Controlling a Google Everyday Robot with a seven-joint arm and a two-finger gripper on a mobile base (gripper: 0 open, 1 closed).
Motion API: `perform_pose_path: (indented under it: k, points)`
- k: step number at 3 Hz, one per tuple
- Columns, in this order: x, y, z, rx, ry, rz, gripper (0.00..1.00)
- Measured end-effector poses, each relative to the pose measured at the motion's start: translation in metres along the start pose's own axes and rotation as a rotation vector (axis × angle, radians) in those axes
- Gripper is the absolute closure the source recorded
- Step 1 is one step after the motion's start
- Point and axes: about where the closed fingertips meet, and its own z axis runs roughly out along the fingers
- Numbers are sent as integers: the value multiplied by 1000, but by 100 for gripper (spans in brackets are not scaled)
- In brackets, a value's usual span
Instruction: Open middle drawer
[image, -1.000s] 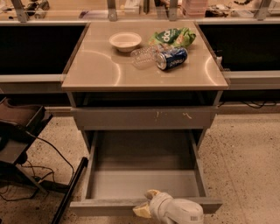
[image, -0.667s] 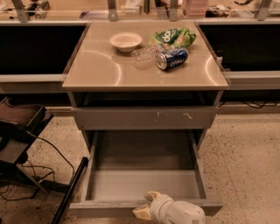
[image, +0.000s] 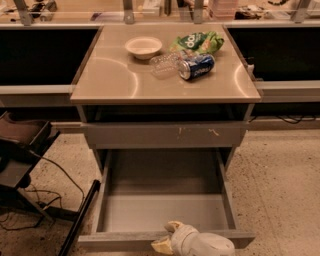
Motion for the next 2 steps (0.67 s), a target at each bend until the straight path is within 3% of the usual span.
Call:
perform_pose_path:
  k: [2]
  points:
    - [-3,1,-2,0,0,0,57]
